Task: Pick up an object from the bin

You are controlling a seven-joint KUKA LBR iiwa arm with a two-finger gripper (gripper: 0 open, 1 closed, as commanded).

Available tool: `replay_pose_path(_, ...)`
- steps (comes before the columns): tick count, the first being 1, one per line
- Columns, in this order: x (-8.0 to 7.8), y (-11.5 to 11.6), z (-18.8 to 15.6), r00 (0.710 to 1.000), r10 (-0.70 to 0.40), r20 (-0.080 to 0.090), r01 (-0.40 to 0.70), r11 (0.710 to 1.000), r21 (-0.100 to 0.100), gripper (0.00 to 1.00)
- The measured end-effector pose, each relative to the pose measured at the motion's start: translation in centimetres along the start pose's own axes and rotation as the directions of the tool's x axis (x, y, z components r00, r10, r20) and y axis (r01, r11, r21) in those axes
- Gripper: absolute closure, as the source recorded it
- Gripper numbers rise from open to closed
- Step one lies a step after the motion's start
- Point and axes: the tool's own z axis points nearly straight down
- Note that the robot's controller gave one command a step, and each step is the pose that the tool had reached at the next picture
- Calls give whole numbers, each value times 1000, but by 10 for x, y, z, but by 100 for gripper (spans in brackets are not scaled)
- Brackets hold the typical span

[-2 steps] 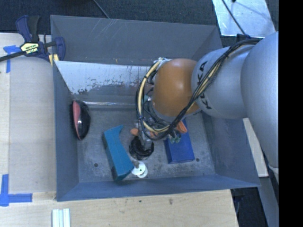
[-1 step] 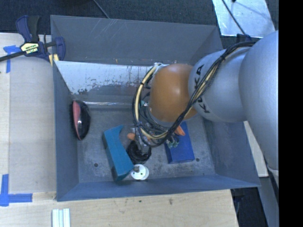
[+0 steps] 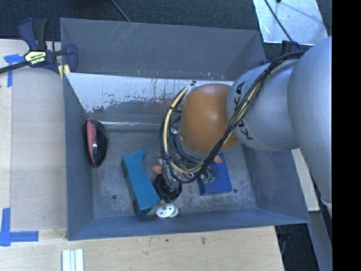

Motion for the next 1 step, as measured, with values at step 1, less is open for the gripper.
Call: replay_pose_path(1,24,-3,-198,1000,-21,-15,21,1000,-2,100)
